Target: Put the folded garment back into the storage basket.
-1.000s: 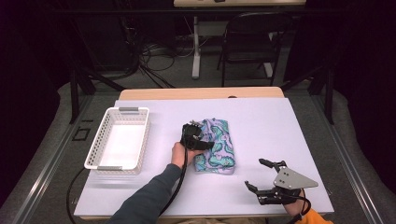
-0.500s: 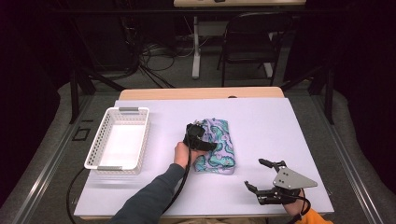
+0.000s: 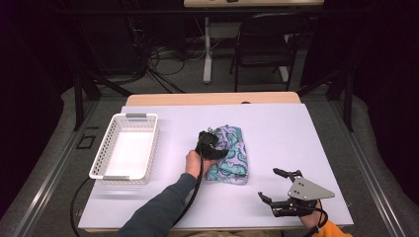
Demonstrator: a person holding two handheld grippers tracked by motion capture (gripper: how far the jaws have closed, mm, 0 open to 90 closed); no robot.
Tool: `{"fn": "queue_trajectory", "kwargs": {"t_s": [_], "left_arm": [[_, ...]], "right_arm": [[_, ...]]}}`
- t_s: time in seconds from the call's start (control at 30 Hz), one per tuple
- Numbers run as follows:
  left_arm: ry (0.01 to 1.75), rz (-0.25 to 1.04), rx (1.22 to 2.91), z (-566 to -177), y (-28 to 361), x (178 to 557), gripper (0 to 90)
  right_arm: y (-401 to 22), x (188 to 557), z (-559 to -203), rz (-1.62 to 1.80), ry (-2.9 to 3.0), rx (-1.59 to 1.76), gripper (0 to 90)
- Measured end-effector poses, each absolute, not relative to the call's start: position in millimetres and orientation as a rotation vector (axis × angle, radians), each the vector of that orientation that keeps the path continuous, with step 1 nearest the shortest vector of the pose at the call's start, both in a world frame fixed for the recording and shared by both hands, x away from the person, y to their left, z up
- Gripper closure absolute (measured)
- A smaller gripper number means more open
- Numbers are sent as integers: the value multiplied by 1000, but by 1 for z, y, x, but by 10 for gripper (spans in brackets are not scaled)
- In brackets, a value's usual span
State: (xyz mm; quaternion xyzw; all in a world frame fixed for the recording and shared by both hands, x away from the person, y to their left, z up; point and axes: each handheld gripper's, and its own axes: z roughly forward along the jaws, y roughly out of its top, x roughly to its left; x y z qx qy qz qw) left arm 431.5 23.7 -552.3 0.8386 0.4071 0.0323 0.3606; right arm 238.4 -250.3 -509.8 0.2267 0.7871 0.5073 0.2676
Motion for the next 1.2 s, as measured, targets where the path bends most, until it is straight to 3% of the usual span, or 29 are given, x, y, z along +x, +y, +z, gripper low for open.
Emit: {"fn": "queue_trajectory", "kwargs": {"t_s": [1.2], "left_arm": [[963, 68, 2034, -500, 33, 420, 700]], "right_arm": [[-252, 238, -509, 1362, 2116, 610, 145]]}}
